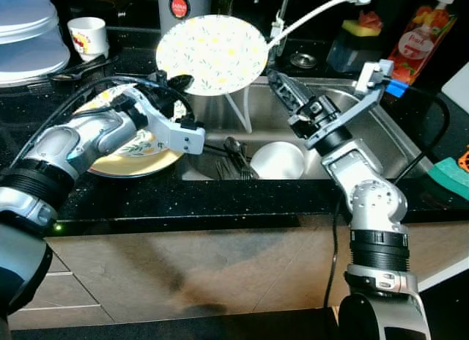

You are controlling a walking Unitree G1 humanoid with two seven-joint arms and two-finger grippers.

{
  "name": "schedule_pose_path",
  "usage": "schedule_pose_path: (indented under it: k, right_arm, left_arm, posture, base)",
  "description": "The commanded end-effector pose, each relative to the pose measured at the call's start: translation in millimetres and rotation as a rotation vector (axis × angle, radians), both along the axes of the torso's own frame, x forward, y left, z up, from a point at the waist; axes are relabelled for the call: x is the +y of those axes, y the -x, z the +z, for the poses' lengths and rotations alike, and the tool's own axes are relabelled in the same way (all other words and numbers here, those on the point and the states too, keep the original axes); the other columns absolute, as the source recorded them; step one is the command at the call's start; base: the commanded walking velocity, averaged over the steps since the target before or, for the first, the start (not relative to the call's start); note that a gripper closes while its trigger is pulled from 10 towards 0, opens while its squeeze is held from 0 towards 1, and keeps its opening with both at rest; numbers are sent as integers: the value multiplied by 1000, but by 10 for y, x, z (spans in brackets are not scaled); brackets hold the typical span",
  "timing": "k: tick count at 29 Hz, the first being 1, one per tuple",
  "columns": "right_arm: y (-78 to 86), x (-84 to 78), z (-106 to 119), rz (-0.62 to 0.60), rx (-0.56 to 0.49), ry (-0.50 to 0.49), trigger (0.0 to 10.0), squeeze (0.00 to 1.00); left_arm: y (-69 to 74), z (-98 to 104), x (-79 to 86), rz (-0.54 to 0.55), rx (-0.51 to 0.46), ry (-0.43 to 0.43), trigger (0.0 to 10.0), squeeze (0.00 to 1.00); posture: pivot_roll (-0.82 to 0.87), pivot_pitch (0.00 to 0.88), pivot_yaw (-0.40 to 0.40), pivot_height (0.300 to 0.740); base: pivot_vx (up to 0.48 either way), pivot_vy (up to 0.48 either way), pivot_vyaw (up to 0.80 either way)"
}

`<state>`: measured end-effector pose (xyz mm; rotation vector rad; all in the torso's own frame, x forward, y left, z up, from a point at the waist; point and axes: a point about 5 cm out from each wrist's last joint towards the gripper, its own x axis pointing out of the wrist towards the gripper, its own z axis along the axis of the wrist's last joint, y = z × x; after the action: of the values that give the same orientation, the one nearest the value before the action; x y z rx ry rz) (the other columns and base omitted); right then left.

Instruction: Kitchen organization

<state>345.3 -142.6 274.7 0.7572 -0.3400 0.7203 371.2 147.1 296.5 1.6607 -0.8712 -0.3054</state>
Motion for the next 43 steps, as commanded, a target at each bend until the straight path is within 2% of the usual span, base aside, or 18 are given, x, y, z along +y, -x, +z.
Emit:
schedule_pose_path:
  k: [1,6,17,20,21,22,23,24,33,34,36,37,41,42,43]
  right_arm:
    - [25,-8,67,26,3,-50,10000,0]
    - [24,3,96,57,20,-95,10000,0]
    - [40,-29,121,69,31,-120,10000,0]
    - [-8,-61,88,40,75,-126,9843,0]
    - [-29,-74,74,29,91,-129,3490,0]
    - [-46,-84,63,22,104,-131,3020,0]
    - [-59,-92,54,16,114,-133,3020,0]
    - [-69,-95,46,12,121,-133,0,0]
    - [-88,-152,89,-34,102,-167,0,0]
    - [-90,-163,92,-41,102,-168,0,0]
    - [-90,-163,92,-41,102,-168,0,0]
    - [-97,-176,89,-51,107,-168,0,0]
    - [-124,-199,73,-82,120,-166,0,0]
    - [-146,-214,66,-99,128,-167,0,0]
    - [-164,-226,58,-115,138,-167,0,0]
  left_arm:
    - [34,14,-119,-63,-15,23,10000,0]
    - [85,-96,-271,-139,18,5,10000,0]
    - [160,-171,-415,-217,31,9,10000,0]
    - [185,-191,-448,-240,36,6,10000,0]
    - [193,-197,-454,-246,37,4,10000,0]
    - [200,-203,-460,-253,36,0,10000,0]
    - [208,-209,-465,-259,36,-4,10000,0]
    - [212,-216,-471,-263,37,-6,10000,0]
    - [216,-322,-450,-257,53,-53,10000,0]
    - [214,-332,-443,-254,66,-48,10000,55]
    - [214,-332,-443,-254,66,-48,10000,55]
    - [216,-340,-439,-256,91,-38,10000,1000]
    - [236,-349,-415,-257,99,-24,10000,984]
    - [251,-350,-390,-259,92,-21,10000,0]
    - [263,-351,-370,-261,86,-20,10000,0]
  posture:
    - [101,0,-66,740]
    - [101,0,-67,740]
    - [101,0,-67,740]
    - [101,0,-67,740]
    - [101,0,-67,740]
    - [101,0,-67,740]
    - [101,0,-67,740]
    - [101,0,-67,740]
    - [104,0,-66,740]
    - [102,0,-67,740]
    - [102,0,-67,740]
    - [102,0,-67,740]
    - [104,0,-71,740]
    - [104,0,-71,740]
    - [104,0,-71,740]
  base:
    - [0,0,0]
    - [0,0,0]
    - [0,0,0]
    - [0,0,0]
    - [0,0,0]
    - [0,0,0]
    - [0,0,0]
    - [0,0,0]
    - [0,0,0]
    - [0,0,0]
    - [0,0,0]
    - [0,0,0]
    - [0,0,0]
    - [0,0,0]
    - [0,0,0]
